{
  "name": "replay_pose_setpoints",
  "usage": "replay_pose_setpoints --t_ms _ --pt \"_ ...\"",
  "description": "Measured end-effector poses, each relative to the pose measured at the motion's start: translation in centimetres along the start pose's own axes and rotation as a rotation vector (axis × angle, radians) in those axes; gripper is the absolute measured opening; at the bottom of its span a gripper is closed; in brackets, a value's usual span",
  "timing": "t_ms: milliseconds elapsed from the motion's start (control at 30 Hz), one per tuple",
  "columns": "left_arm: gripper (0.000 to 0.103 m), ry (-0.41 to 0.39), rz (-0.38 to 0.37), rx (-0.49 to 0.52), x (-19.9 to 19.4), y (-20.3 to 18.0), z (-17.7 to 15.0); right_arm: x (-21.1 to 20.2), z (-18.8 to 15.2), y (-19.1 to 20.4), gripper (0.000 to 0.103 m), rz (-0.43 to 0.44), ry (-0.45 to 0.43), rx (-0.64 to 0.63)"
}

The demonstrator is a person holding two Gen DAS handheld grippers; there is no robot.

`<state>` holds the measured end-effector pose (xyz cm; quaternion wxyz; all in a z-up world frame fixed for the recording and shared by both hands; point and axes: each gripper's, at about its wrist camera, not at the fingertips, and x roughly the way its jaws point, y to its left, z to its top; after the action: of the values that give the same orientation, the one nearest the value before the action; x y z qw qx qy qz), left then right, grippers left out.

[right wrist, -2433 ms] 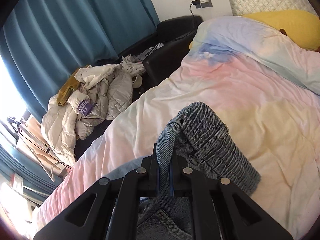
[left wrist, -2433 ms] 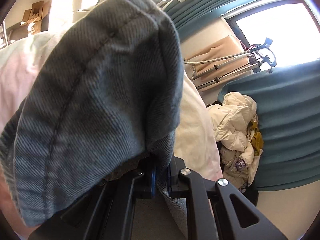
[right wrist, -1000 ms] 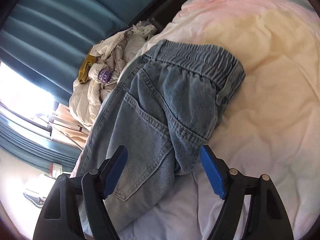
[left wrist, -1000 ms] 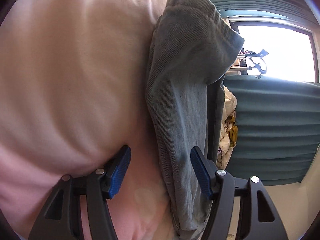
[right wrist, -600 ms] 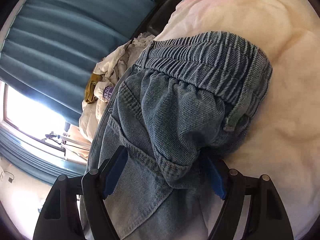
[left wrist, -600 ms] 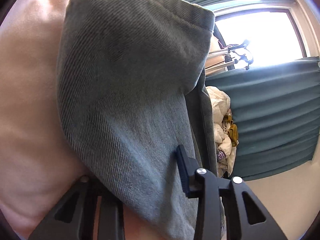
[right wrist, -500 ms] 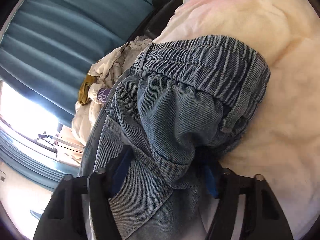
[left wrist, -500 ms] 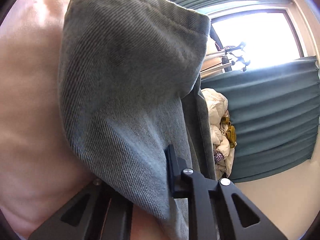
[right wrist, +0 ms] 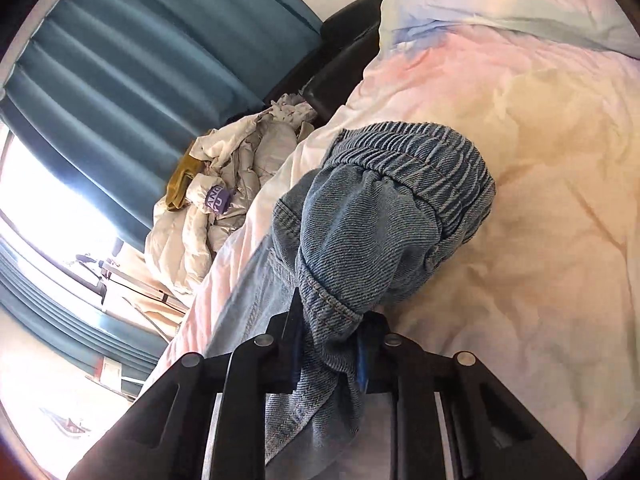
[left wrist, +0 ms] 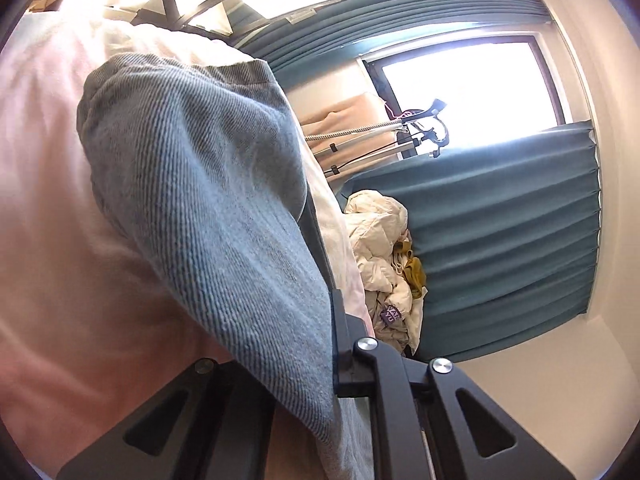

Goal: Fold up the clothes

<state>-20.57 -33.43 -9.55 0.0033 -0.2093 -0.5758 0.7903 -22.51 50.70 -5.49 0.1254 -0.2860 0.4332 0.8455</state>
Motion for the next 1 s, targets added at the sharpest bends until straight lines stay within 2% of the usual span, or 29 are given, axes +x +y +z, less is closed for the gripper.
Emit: replay_pose_setpoints --t_ms 100,233,367,467,567,667,733,767,800,833,867,900,933,1000 --pt "0.005 0.024 -0.006 -0.052 -1.2 0.8 -0.2 -2.7 -0.6 -1.0 0.019 0.029 0.004 0.031" --pt "0.005 0.050 0.033 -0.080 -2.4 1.7 -1.0 -5.8 -1.9 -3.2 0.019 0.038 0.021 0.073" --pt "0.005 0.057 0.087 -0.161 -5.1 3.6 -2.3 -8.5 -3.5 -5.2 0.019 0.031 0.012 0.085" --pt "0.005 0.072 0.169 -0.118 -5.3 4.0 -2.4 -8.9 -4.5 -6.5 0.019 0.002 0.021 0.106" --pt "0.005 0.085 0.215 -0.091 -5.7 4.6 -2.5 -8.6 -4.8 -7.9 0.019 -0.023 0.051 0.085" --pt "0.015 0.105 0.242 -0.102 -5.9 5.4 -2.5 -7.6 -5.0 -9.4 0.020 -0.019 0.092 0.115" --pt "0.024 0.101 0.275 -0.111 -6.3 5.9 -2.5 -7.2 -5.2 -10.7 0.021 0.012 0.113 0.183" --pt "0.032 0.089 0.294 -0.110 -7.0 6.0 -2.7 -7.1 -5.5 -11.3 0.024 0.026 0.115 0.217" --pt "0.045 0.074 0.314 -0.107 -7.7 6.1 -2.9 -7.2 -5.6 -11.6 0.025 0.034 0.112 0.239" --pt "0.049 0.059 0.334 -0.104 -8.4 6.2 -3.1 -7.3 -5.7 -11.9 0.026 0.041 0.108 0.260" --pt "0.053 0.041 0.348 -0.095 -8.9 6.0 -3.3 -7.4 -5.9 -12.3 0.028 0.044 0.103 0.281" --pt "0.056 0.025 0.362 -0.083 -9.4 5.6 -3.6 -7.7 -6.0 -12.5 0.039 0.041 0.096 0.299" --pt "0.061 0.008 0.379 -0.069 -10.1 5.2 -3.8 -7.8 -6.1 -12.8 0.043 0.041 0.092 0.321" --pt "0.061 -0.044 0.421 -0.001 -11.3 3.6 -4.4 -8.0 -6.3 -13.6 0.065 0.047 0.094 0.371"
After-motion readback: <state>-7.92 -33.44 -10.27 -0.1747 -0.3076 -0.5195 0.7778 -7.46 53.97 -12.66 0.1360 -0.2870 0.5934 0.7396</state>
